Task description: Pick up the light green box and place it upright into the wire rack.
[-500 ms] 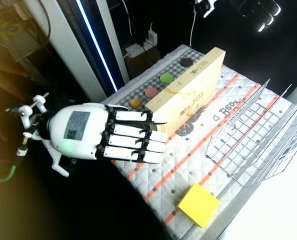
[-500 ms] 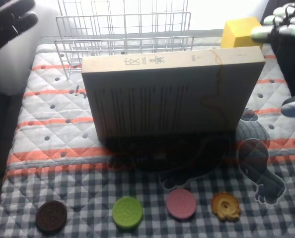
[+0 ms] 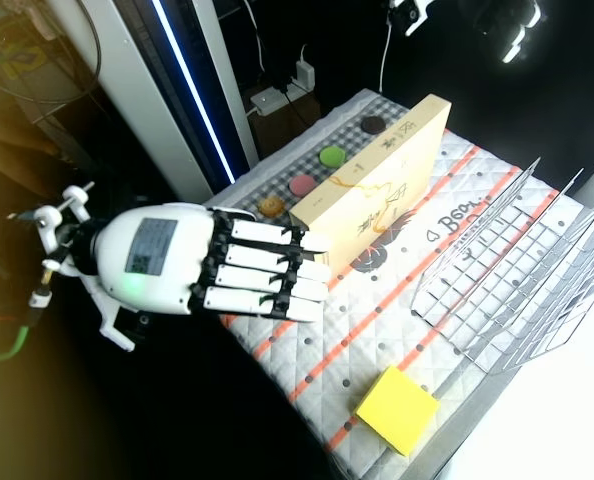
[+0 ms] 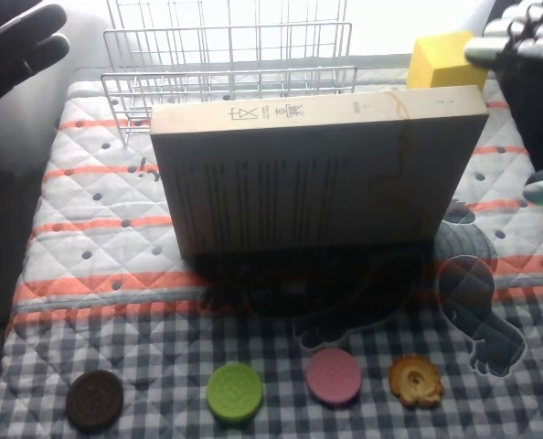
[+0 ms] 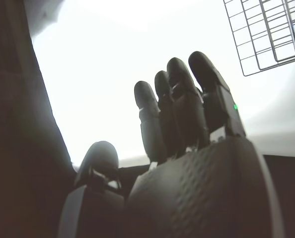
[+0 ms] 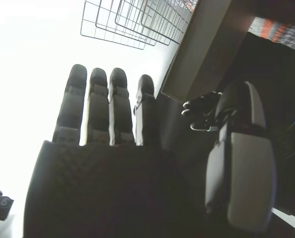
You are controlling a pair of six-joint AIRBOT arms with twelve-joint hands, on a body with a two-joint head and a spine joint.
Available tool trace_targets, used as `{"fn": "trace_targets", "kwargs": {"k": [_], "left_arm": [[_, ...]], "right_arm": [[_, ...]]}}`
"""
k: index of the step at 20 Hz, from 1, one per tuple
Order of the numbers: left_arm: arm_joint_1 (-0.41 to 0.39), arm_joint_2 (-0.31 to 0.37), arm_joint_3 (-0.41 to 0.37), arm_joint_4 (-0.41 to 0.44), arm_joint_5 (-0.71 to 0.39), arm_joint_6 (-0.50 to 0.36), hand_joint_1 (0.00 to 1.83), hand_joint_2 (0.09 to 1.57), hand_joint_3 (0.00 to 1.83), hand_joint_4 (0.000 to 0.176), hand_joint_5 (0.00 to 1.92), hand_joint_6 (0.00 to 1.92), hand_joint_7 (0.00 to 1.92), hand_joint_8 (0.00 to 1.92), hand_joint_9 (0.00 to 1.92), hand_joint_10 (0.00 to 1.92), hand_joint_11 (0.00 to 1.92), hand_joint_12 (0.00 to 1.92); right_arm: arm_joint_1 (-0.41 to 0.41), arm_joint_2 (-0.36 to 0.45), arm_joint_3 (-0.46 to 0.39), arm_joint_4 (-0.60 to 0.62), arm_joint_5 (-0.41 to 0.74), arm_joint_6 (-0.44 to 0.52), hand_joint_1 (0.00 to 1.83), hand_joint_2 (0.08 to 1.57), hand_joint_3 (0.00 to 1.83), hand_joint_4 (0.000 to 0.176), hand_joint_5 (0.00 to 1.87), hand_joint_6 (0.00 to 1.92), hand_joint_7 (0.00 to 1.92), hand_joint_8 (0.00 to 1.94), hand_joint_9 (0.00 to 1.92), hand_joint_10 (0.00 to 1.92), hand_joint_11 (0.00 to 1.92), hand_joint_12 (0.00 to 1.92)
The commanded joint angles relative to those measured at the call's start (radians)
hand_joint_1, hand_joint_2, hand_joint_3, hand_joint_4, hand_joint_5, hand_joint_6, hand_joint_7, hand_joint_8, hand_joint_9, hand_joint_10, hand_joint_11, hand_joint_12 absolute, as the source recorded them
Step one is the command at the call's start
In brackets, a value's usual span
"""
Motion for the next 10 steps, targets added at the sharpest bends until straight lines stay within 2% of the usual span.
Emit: {"fn": "trace_targets", "kwargs": {"k": [1, 2, 4, 5, 6, 7, 8, 9, 10], "left_arm": [[-0.004, 0.000, 0.008, -0.015, -0.132, -0.006, 0.25, 1.17, 0.00, 0.027, 0.61, 0.00, 0.48, 0.00, 0.46, 0.00, 0.06, 0.97], [-0.002, -0.002, 0.014, -0.015, -0.131, -0.006, 0.25, 1.15, 0.00, 0.033, 0.61, 0.00, 0.48, 0.00, 0.45, 0.00, 0.04, 1.02], [-0.001, -0.007, 0.020, -0.015, -0.123, -0.006, 0.25, 1.15, 0.00, 0.023, 0.61, 0.00, 0.47, 0.00, 0.44, 0.00, 0.04, 1.04], [-0.001, -0.008, 0.021, -0.014, -0.120, -0.006, 0.25, 1.15, 0.00, 0.043, 0.60, 0.00, 0.47, 0.00, 0.45, 0.00, 0.04, 1.04], [-0.001, -0.009, 0.022, -0.014, -0.119, -0.006, 0.25, 1.15, 0.00, 0.052, 0.60, 0.00, 0.48, 0.00, 0.45, 0.00, 0.03, 1.04], [-0.002, -0.010, 0.022, -0.014, -0.118, -0.006, 0.25, 1.15, 0.00, 0.020, 0.62, 0.01, 0.47, 0.00, 0.45, 0.00, 0.03, 1.04], [-0.002, -0.012, 0.024, -0.014, -0.116, -0.006, 0.26, 1.16, 0.00, 0.003, 0.64, 0.00, 0.46, 0.00, 0.44, 0.00, 0.04, 1.01], [-0.002, -0.013, 0.025, -0.015, -0.113, -0.006, 0.27, 1.16, 0.00, 0.000, 0.64, 0.00, 0.45, 0.00, 0.44, 0.00, 0.04, 0.99], [-0.002, -0.014, 0.027, -0.015, -0.110, -0.006, 0.27, 1.16, 0.00, 0.001, 0.64, 0.00, 0.45, 0.00, 0.44, 0.00, 0.05, 0.96]], "right_arm": [[0.018, 0.011, 0.000, 0.033, 0.137, 0.017, 0.59, 0.96, 0.00, 0.118, 0.05, 0.00, 0.08, 0.00, 0.08, 0.00, 0.03, 0.20], [0.024, 0.011, 0.000, 0.025, 0.141, 0.028, 0.63, 0.93, 0.00, 0.141, 0.04, 0.00, 0.02, 0.00, 0.03, 0.00, 0.01, 0.16], [0.046, 0.004, 0.000, -0.004, 0.140, 0.041, 0.64, 0.87, 0.00, 0.164, 0.00, 0.00, 0.00, 0.00, 0.06, 0.01, 0.04, 0.19], [0.057, -0.001, 0.001, -0.019, 0.139, 0.048, 0.63, 0.84, 0.00, 0.145, 0.00, 0.00, 0.01, 0.00, 0.08, 0.01, 0.09, 0.21], [0.073, -0.009, 0.004, -0.040, 0.137, 0.060, 0.63, 0.82, 0.00, 0.138, 0.00, 0.00, 0.01, 0.00, 0.09, 0.01, 0.07, 0.33], [0.097, -0.020, 0.010, -0.069, 0.126, 0.078, 0.65, 0.81, 0.00, 0.129, 0.00, 0.00, 0.02, 0.00, 0.08, 0.00, 0.01, 0.41], [0.128, -0.037, 0.021, -0.105, 0.109, 0.099, 0.68, 0.83, 0.00, 0.123, 0.00, 0.00, 0.00, 0.00, 0.03, 0.01, 0.00, 0.23], [0.167, -0.060, 0.034, -0.147, 0.083, 0.123, 0.77, 0.85, 0.01, 0.099, 0.00, 0.00, 0.02, 0.00, 0.03, 0.01, 0.00, 0.09], [0.199, -0.083, 0.048, -0.182, 0.060, 0.139, 0.80, 0.84, 0.00, 0.098, 0.00, 0.00, 0.03, 0.00, 0.01, 0.00, 0.00, 0.02]]}}
